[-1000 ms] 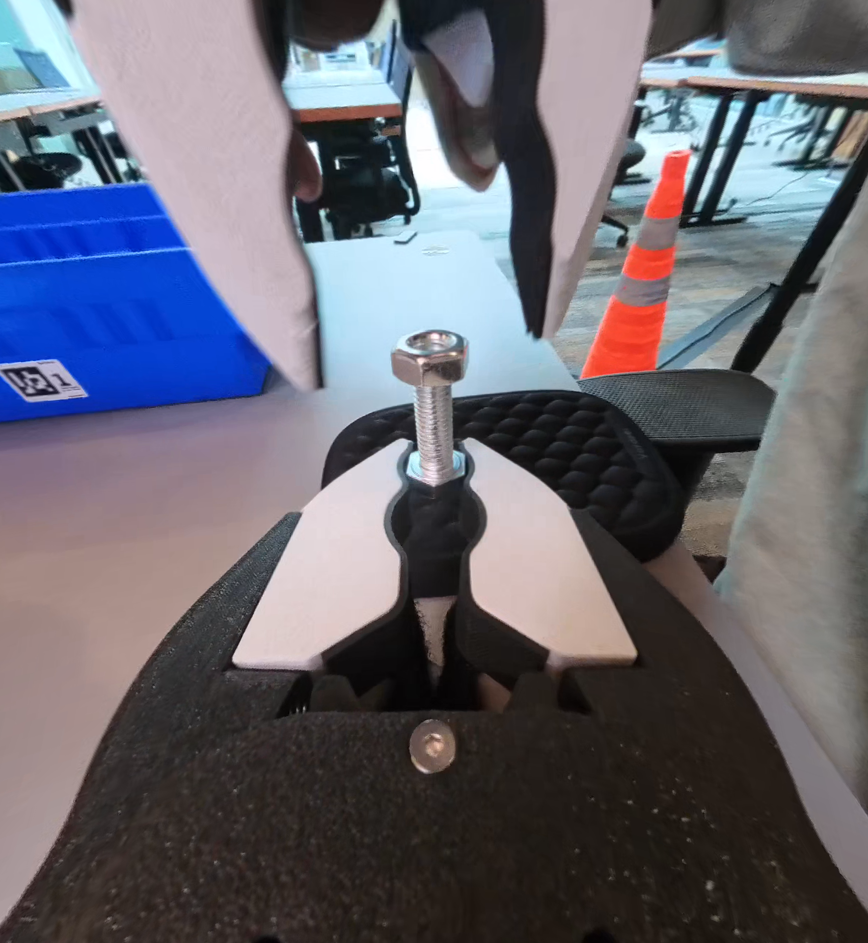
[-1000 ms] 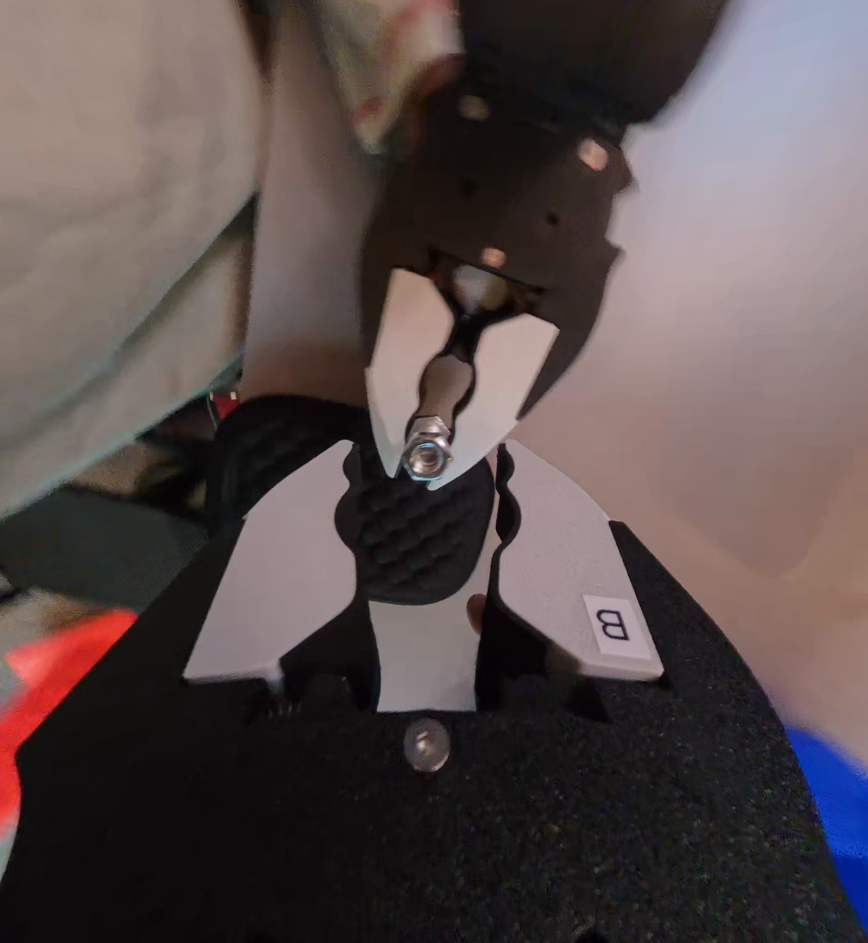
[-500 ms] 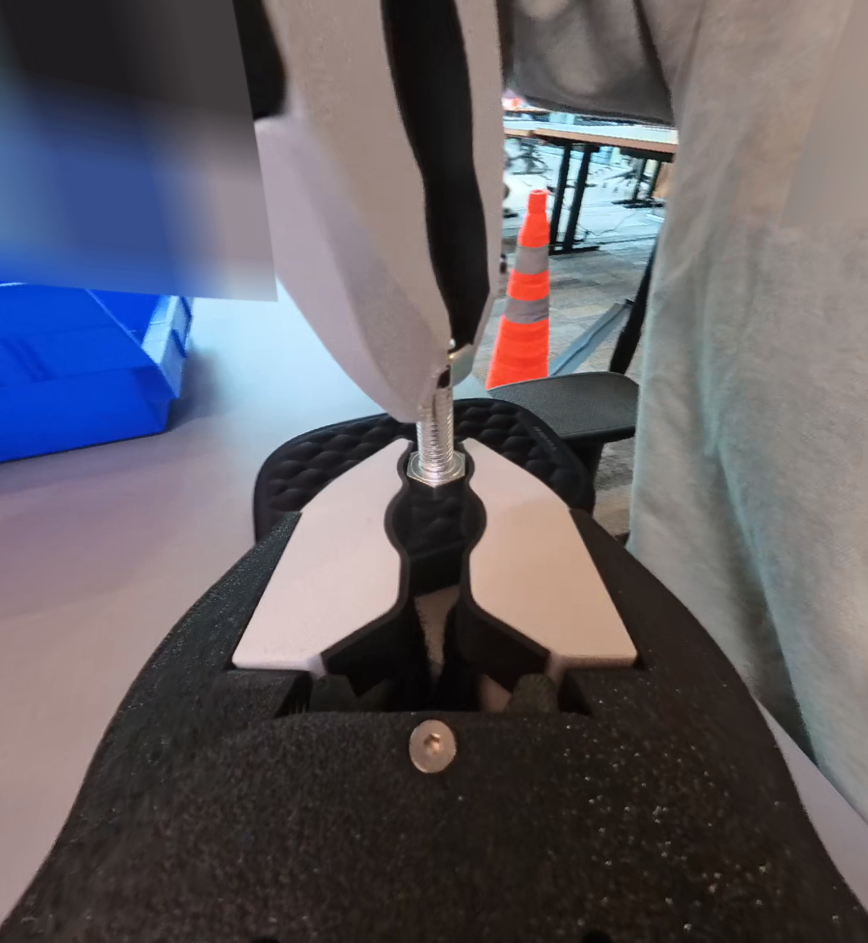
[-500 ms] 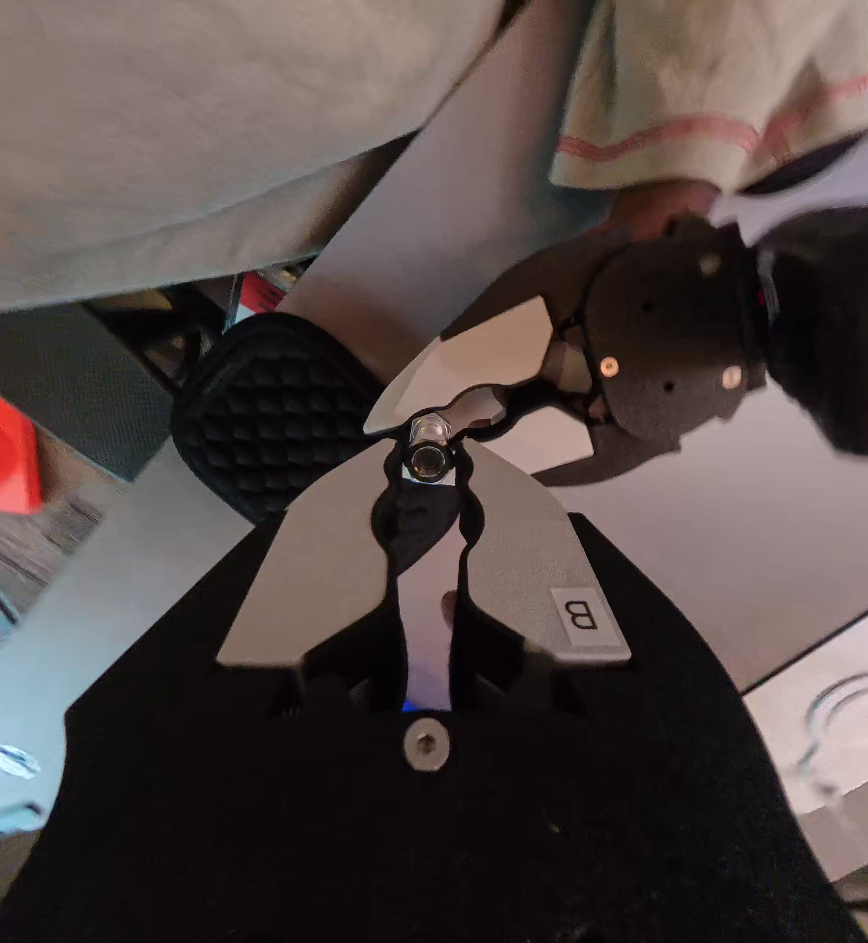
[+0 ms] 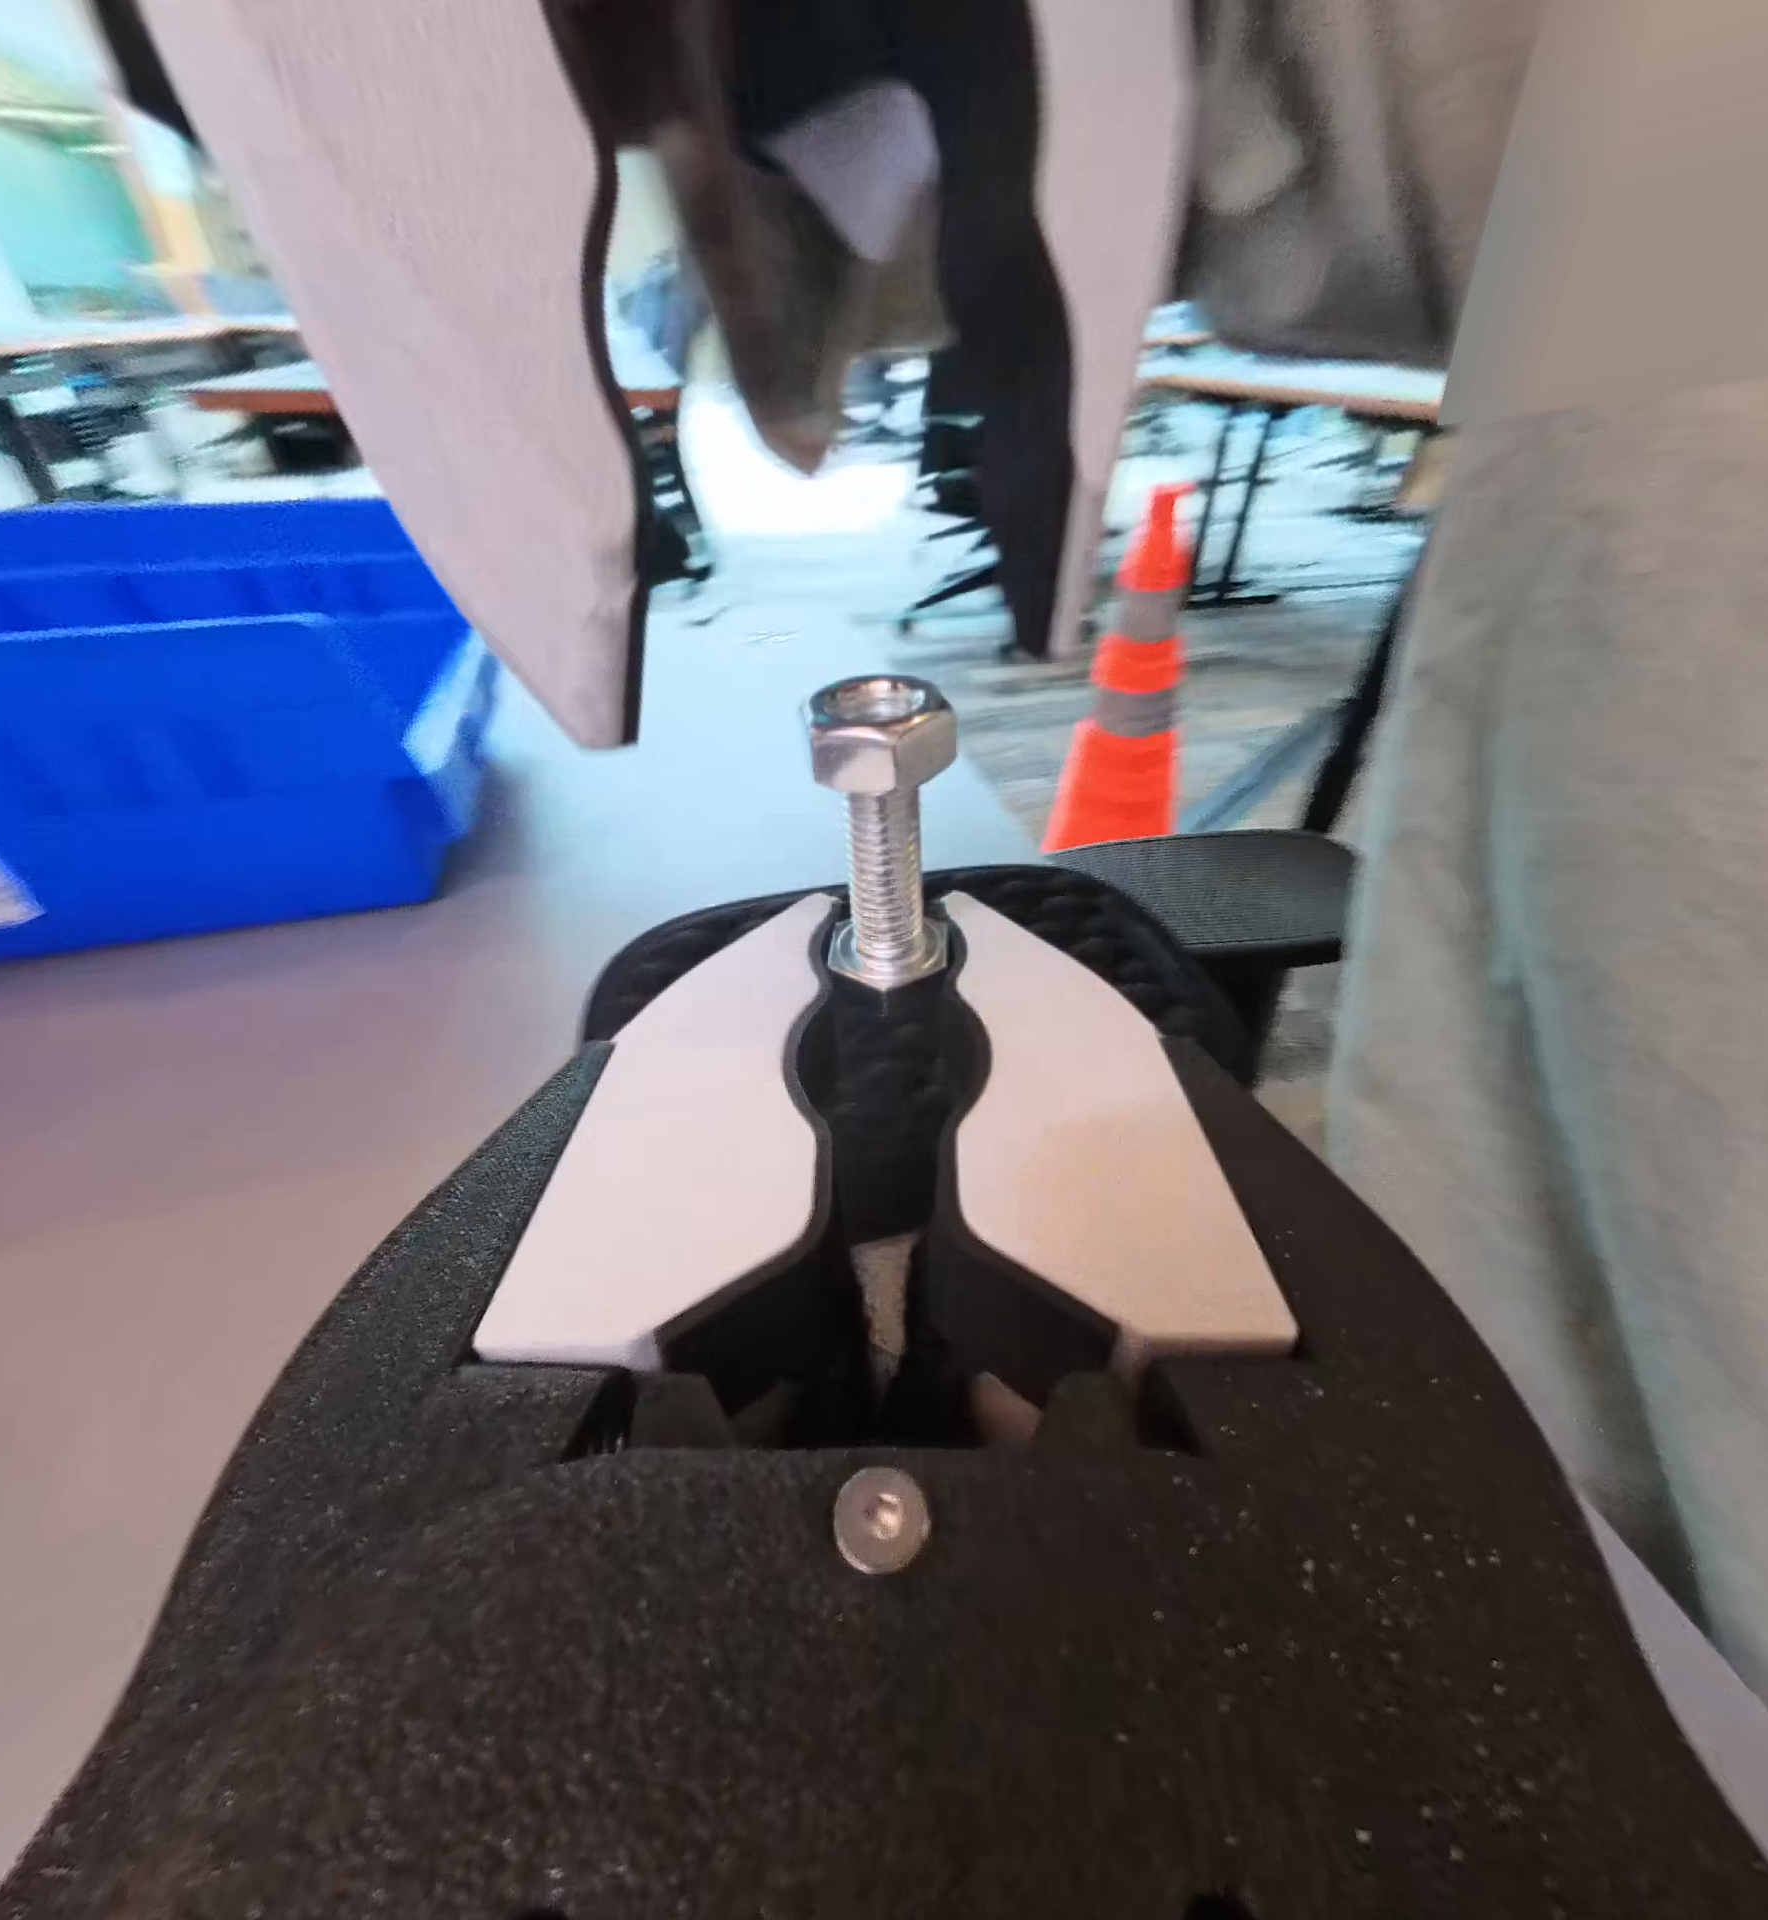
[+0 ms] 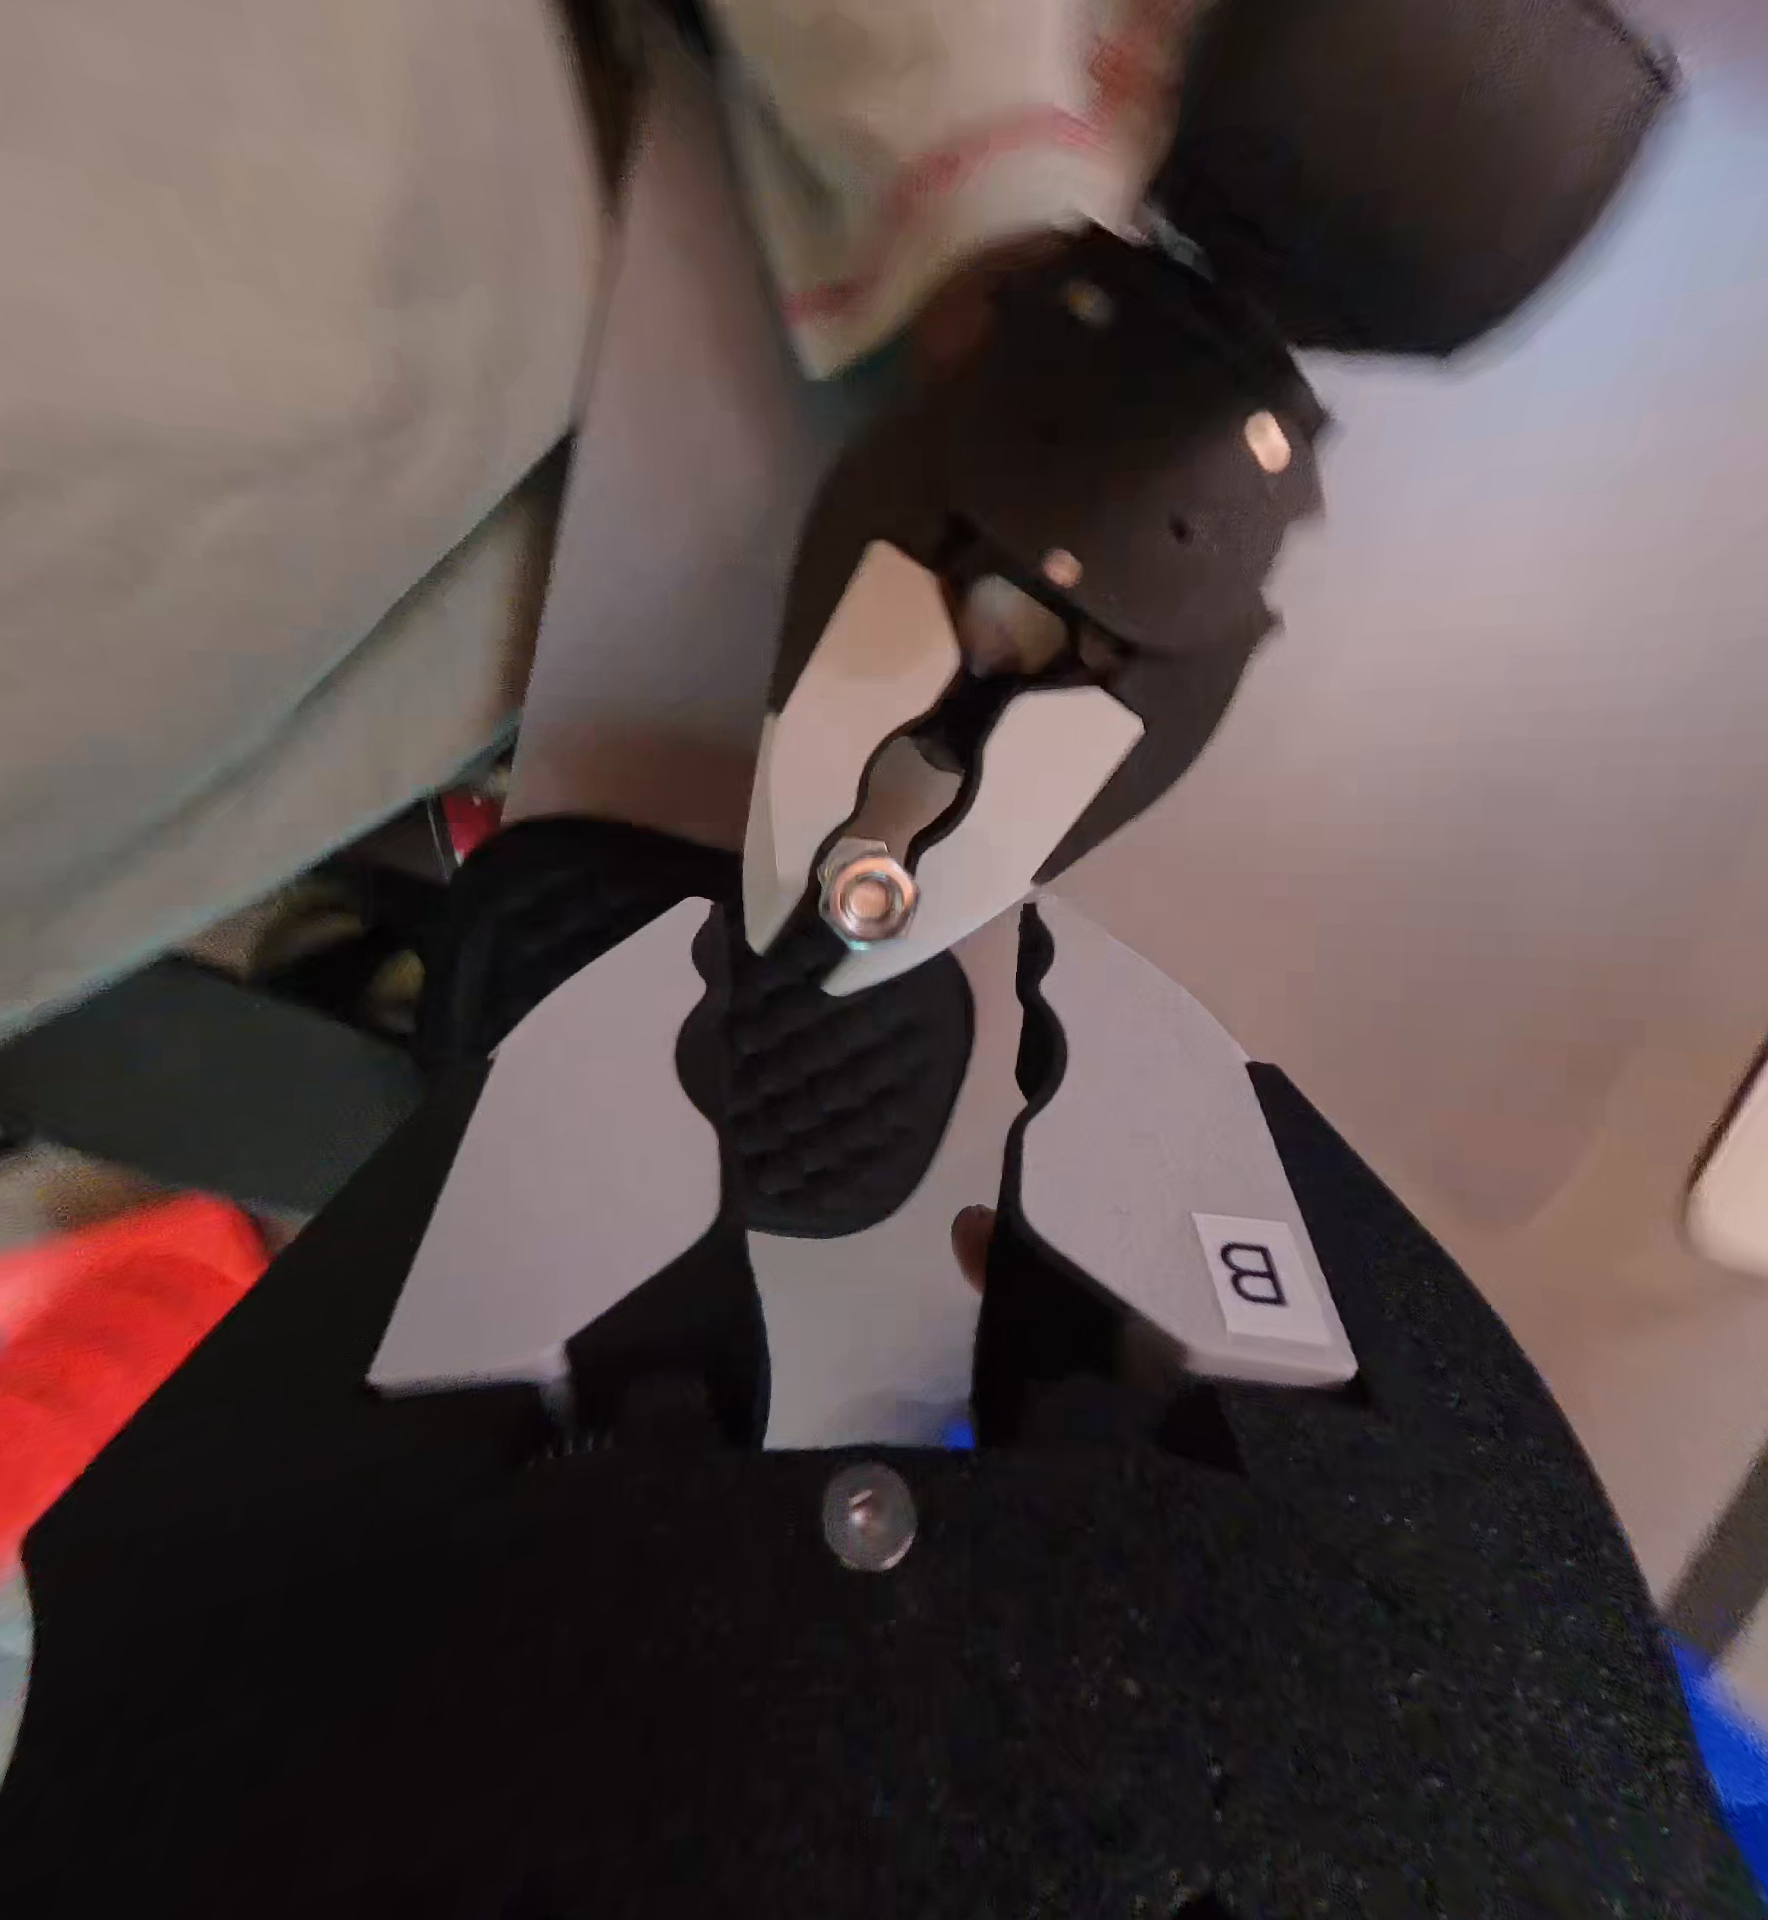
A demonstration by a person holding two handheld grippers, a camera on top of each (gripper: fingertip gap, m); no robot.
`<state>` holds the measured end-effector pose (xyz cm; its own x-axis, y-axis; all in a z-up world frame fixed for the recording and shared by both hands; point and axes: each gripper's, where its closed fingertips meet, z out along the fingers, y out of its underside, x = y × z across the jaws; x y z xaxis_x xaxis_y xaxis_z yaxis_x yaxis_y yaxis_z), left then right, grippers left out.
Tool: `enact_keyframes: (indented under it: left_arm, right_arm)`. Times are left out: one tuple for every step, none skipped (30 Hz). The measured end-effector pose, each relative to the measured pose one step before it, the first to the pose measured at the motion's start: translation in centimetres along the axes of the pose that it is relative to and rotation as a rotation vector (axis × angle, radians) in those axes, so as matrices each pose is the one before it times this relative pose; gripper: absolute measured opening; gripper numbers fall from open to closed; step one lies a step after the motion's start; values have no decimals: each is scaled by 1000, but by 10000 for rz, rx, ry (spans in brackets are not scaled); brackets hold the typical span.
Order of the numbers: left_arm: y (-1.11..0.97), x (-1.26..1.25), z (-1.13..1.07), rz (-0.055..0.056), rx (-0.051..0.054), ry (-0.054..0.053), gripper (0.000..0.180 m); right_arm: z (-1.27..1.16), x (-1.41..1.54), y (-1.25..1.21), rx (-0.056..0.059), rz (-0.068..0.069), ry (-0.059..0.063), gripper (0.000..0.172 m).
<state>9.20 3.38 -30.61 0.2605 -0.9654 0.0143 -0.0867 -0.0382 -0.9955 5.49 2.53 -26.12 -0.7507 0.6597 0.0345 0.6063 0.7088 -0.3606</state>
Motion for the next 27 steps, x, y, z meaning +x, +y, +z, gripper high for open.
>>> enact_keyframes:
  left_arm:
    - [-161,829,-116,10,137,679,14]
    - [-20,606,-53,38,27,504,14]
    - [6,535,-23,42,-4,444,14]
    - [-15,331,-13,20,13,290,14]
    - [-29,305,-34,8,25,265,14]
    - [-34,216,-44,3,37,193,14]
    - [-44,126,-34,-8,36,117,14]
    - [-16,115,-21,2,13,98,14]
    - [13,31,3,2,-10,25,14]
    - [24,57,19,18,-28,31,14]
    - [50,78,41,36,-41,34,14]
    - [50,-5,30,25,-42,-21,14]
    - [35,-79,28,-2,-30,-69,14]
    - [47,-204,5,-25,-46,-164,14]
    - [56,-381,-7,-30,-45,-295,14]
    - [40,-518,-70,-46,-28,-415,14]
    - [58,-690,-120,-73,-38,-535,14]
    - [59,-729,-139,-65,-38,-556,14]
    - [23,-694,-118,-36,-18,-534,14]
    - [37,-708,-80,-25,-33,-545,14]
    - [103,-730,-10,-31,-85,-582,14]
    - [150,-772,21,-20,-127,-650,14]
    - [129,-814,18,-16,-112,-728,14]
    - [102,-772,13,-33,-90,-714,14]
    - [146,-906,-10,-86,-124,-829,14]
    - [123,-471,24,27,-104,-486,14]
    - [50,-280,32,83,-45,-319,14]
  right_arm:
    - [-456,-489,-379,89,-1330,-329,54]
    - [-334,-273,-522,148,-1151,-220,53]
    - [-196,6,-569,155,-886,-131,49]
    - [-22,-148,-519,108,-641,-356,47]
    - [116,0,-337,-13,-423,-335,45]
    - [245,-73,-115,-151,-337,-394,44]
    - [307,-84,54,-231,-317,-362,42]
    - [367,-19,107,-238,-307,-256,41]
    - [368,-16,85,-190,-249,-210,40]
    - [350,-39,43,-136,-154,-189,37]
    - [301,-61,57,-101,-79,-161,34]
    - [234,-38,52,-55,-43,-101,28]
    - [163,-10,81,-31,0,-20,20]
    - [90,107,158,-56,117,109,18]
    - [-6,111,294,-147,338,127,18]
    - [-64,157,392,-197,606,177,17]
    - [-79,254,501,-225,754,270,17]
    - [-76,302,540,-158,762,338,17]
    - [-72,339,458,-63,791,344,17]
    - [-36,341,387,-23,886,305,17]
    - [31,384,386,-23,1060,264,17]
    - [87,454,346,7,1244,243,17]
    - [79,522,286,50,1255,245,17]
    - [52,492,168,166,1066,208,17]
    - [68,654,254,108,918,319,18]
    - [95,322,130,142,591,149,18]
    - [42,97,-35,197,346,73,18]
